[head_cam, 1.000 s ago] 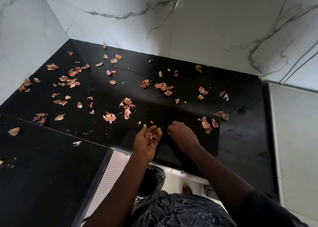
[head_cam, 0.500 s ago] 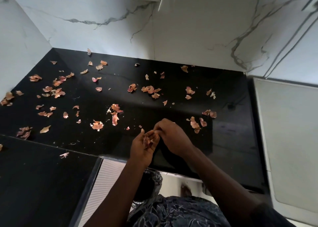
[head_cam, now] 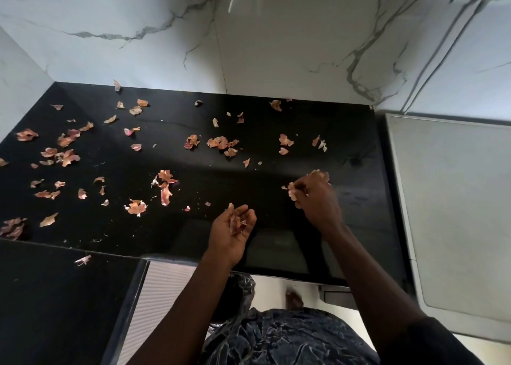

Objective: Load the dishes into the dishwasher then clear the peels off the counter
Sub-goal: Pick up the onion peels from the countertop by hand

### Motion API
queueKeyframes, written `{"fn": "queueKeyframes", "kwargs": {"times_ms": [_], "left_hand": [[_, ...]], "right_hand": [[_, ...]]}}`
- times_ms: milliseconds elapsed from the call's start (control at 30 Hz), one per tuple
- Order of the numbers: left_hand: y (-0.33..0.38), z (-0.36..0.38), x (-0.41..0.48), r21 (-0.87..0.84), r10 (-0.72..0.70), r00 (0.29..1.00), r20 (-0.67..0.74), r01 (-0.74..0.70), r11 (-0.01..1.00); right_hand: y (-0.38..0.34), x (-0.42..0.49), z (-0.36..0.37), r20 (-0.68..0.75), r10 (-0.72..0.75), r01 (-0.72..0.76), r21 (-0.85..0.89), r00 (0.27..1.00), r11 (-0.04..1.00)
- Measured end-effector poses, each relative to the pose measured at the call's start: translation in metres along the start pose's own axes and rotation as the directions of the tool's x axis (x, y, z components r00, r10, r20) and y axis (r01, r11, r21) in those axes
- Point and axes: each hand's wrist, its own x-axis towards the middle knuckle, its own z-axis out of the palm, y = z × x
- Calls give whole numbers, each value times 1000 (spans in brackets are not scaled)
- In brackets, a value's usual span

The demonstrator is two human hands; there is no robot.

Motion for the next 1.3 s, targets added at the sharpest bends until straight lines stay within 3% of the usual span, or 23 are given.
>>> {"fn": "queueKeyframes", "kwargs": {"times_ms": [100,233,467,600,767,900,1000,1100,1200,1300], "left_hand": [[-1,0,1,11,2,1000,6,-2,1000],[-3,3,1,27,1,1000,-3,-1,1000],[-6,7,2,33,-14,1000,12,14,999],[-7,10,3,37,-24,1000,16,23,999],[-6,11,2,66,-37,999,40,34,997],[-8,16,4,105,-68,996,59,61,993],[-8,15,4,158,-83,990,112,65,985],[-5,13,1,172,-96,988,119,75,982],[-2,14,-1,106,-120,986,115,108,988],[1,9,-3,92,-106,990,89,98,991]], "right_hand": [[25,4,-5,77,86,-79,-93,993,993],[27,-2,-1,204,87,-50,-177,975,983],[28,-5,-2,33,15,-9,-174,999,985],[33,-8,-4,11,55,-53,-173,998,983],[9,-11,-21,-22,116,-116,2,993,993],[-57,-22,-20,102,-38,29,89,994,996],[-95,-41,-3,242,-157,148,54,957,987],[-99,-41,1,288,-179,176,38,941,984],[-76,-22,-11,169,-113,107,44,979,993],[-40,-3,-14,5,15,-15,-66,1000,998]]}}
